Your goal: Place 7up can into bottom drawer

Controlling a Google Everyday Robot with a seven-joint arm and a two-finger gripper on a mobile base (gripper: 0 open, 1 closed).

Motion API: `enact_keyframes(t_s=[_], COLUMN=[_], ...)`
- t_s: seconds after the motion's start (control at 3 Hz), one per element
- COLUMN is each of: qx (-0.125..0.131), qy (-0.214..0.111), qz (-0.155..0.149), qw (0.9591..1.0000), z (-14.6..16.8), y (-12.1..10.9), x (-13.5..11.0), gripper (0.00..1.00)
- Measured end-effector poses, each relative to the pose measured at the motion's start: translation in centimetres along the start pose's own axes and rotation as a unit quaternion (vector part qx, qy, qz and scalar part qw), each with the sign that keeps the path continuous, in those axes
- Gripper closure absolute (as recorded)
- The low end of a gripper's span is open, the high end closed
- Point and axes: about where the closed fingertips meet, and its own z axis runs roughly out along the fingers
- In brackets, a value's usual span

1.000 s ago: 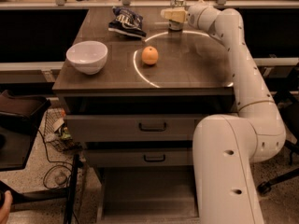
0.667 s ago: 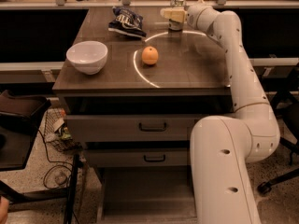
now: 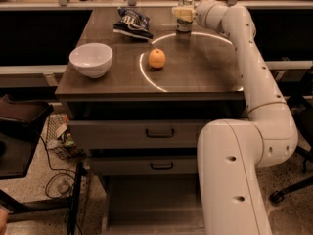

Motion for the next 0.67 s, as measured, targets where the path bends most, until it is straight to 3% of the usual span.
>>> enact_keyframes(t_s=[0.67], qx=[-0.003], qy=[0.001], qz=[0.001], qw=[1.0], z=[0.44], y=[0.47], x=[0.26], gripper=[0.72])
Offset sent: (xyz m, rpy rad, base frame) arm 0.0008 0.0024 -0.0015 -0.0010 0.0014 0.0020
